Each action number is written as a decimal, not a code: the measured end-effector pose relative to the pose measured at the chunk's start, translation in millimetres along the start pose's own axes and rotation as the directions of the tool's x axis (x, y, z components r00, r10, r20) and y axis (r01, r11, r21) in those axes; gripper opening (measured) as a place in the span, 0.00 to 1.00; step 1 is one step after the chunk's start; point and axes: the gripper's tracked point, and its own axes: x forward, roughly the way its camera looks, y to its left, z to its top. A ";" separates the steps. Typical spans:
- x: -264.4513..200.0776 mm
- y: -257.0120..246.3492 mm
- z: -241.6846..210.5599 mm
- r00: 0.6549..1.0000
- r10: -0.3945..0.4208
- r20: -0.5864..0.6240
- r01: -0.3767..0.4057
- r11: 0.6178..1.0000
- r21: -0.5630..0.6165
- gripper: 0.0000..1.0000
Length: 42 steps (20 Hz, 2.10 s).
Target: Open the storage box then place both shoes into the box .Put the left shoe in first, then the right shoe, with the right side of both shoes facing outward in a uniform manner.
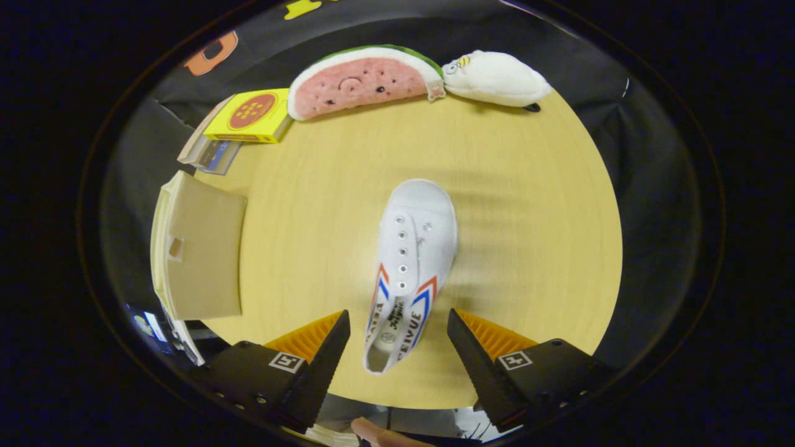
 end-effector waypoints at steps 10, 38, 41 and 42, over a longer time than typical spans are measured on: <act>52.2 -29.6 6.5 0.997 -0.072 -0.009 0.072 0.997 -0.008 0.91; -25.0 86.7 15.9 0.985 0.159 0.066 -0.158 0.987 -0.020 0.00; -30.0 118.5 18.0 0.986 0.151 0.066 -0.147 0.987 -0.068 0.00; -33.3 130.0 17.0 0.986 0.153 0.070 -0.147 0.986 -0.078 0.00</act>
